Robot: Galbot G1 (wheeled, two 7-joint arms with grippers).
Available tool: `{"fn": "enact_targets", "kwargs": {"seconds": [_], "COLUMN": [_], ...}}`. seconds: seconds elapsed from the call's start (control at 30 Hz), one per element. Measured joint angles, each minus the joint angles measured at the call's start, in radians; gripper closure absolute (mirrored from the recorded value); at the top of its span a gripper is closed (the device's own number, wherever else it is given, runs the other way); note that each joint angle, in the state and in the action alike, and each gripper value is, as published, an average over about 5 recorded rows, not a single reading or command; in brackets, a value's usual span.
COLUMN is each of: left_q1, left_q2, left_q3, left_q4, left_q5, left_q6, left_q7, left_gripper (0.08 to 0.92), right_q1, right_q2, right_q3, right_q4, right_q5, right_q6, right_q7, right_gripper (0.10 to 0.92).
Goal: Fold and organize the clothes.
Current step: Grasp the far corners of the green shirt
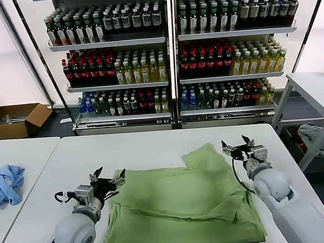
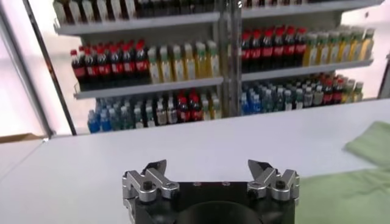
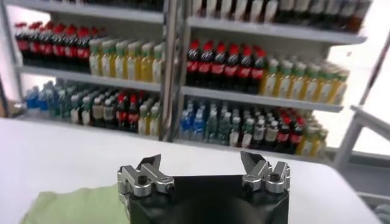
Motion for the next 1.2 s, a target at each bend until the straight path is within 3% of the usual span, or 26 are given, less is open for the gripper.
{"fn": "enact_targets", "kwargs": {"seconds": [0.93,1.07,1.2], "left_q1": [-0.149,-0.151,-0.151], "left_q2": [-0.069,-0.077,-0.082], "left_q3": [0.051,0.058,0.062], "left_q4": [0.212,0.231,0.244], "left_q5": [-0.076,-0.078,-0.075], "left_q6": [0.074,0.076,0.076], "left_q7": [0.084,0.094,0.103], "left_gripper": [0.177,0.209,0.316], "right_q1": [0.149,0.149,0.142], "right_q2": [0.138,0.141,0.138], "right_q3": [-0.122,-0.128,-0.132], "right_q4": [-0.287,-0.295,-0.296], "right_q5": [-0.151,-0.157,-0.159], "right_q6": [-0.016,-0.012,-0.006], "right_q7": [-0.143,-0.154,-0.163], "right_gripper": [0.208,0.266,0.381]}}
